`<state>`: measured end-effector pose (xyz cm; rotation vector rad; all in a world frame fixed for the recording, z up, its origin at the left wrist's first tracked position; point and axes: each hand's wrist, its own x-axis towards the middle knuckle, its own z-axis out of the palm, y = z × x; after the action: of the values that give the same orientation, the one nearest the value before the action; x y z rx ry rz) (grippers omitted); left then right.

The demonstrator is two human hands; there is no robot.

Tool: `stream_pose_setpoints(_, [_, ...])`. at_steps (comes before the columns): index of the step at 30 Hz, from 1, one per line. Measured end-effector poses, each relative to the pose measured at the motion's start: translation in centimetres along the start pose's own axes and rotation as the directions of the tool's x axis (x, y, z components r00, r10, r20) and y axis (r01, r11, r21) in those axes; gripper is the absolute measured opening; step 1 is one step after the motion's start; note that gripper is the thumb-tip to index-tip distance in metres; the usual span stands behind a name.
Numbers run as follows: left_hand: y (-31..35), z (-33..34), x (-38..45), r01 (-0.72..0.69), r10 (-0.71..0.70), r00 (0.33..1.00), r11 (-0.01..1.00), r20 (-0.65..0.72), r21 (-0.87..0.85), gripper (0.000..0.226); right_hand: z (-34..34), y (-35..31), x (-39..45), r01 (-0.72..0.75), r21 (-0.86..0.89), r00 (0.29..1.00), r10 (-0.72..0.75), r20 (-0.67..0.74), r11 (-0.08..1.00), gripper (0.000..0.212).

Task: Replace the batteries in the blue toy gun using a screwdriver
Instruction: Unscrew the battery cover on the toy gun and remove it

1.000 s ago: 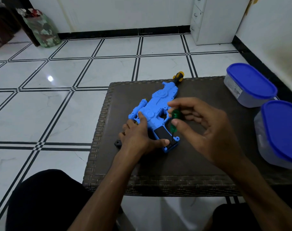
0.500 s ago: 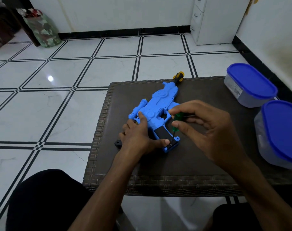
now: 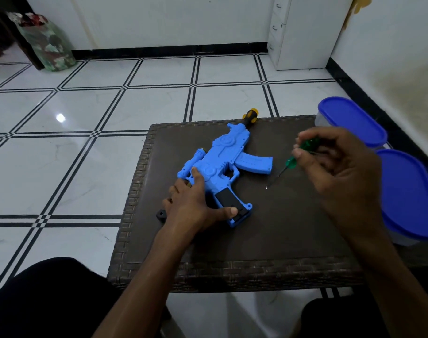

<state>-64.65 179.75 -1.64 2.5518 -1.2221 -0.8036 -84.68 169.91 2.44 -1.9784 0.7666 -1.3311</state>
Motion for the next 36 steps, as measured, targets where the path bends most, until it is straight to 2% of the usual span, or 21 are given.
stream_pose_setpoints(5, [-0.2, 0.0, 0.2, -0.001, 0.001, 1.000, 1.000, -0.006, 0.016, 0.130, -0.7, 3.8, -0.6, -0.118, -0.200, 0.986, 0.090, -0.143, 0.973, 0.027])
stream_pose_setpoints(13, [-0.7, 0.2, 0.2, -0.025, 0.026, 0.999, 1.000, -0.041, 0.018, 0.130, -1.4, 5.6, -1.9, -0.225, -0.293, 0.961, 0.162, -0.224, 0.929, 0.022])
stream_pose_setpoints(15, [-1.0, 0.4, -0.1, -0.048, 0.048, 0.996, 0.999, -0.080, 0.008, 0.127, -1.5, 6.1, -2.2, -0.233, -0.346, 0.966, 0.176, -0.187, 0.909, 0.018])
stream_pose_setpoints(18, [-1.9, 0.8, -0.3, -0.093, 0.093, 0.986, 0.996, -0.138, 0.008, 0.122, -1.6, 6.6, -2.5, -0.181, -0.467, 0.979, 0.202, -0.005, 0.865, 0.017])
stream_pose_setpoints(21, [-2.9, 0.7, -0.5, -0.127, 0.131, 0.977, 0.991, -0.171, 0.035, 0.111, -1.1, 6.6, -3.1, -0.136, -0.484, 0.952, 0.249, 0.177, 0.864, 0.018])
stream_pose_setpoints(23, [-3.5, 0.5, -0.8, -0.140, 0.161, 0.967, 0.983, -0.198, 0.119, 0.099, -0.2, 6.5, -3.8, -0.114, -0.487, 0.931, 0.265, 0.253, 0.866, 0.018])
stream_pose_setpoints(27, [-3.9, 0.5, -1.6, -0.122, 0.189, 0.949, 0.959, -0.253, 0.257, 0.080, 1.2, 6.2, -4.1, -0.109, -0.589, 0.896, 0.335, 0.291, 0.801, 0.019])
stream_pose_setpoints(31, [-3.9, 0.8, -2.6, -0.087, 0.175, 0.939, 0.953, -0.295, 0.290, 0.074, 2.4, 4.1, -4.3, -0.025, -0.654, 0.916, 0.279, 0.287, 0.756, 0.018])
stream_pose_setpoints(34, [-4.0, 1.2, -3.0, -0.047, 0.144, 0.935, 0.956, -0.323, 0.290, 0.073, 3.9, 1.3, -4.6, -0.128, -0.549, 0.913, 0.314, 0.260, 0.826, 0.017])
stream_pose_setpoints(36, [-4.1, 1.4, -3.4, -0.022, 0.116, 0.934, 0.962, -0.339, 0.270, 0.073, 5.4, -0.1, -5.0, -0.219, -0.508, 0.868, 0.404, 0.289, 0.833, 0.028])
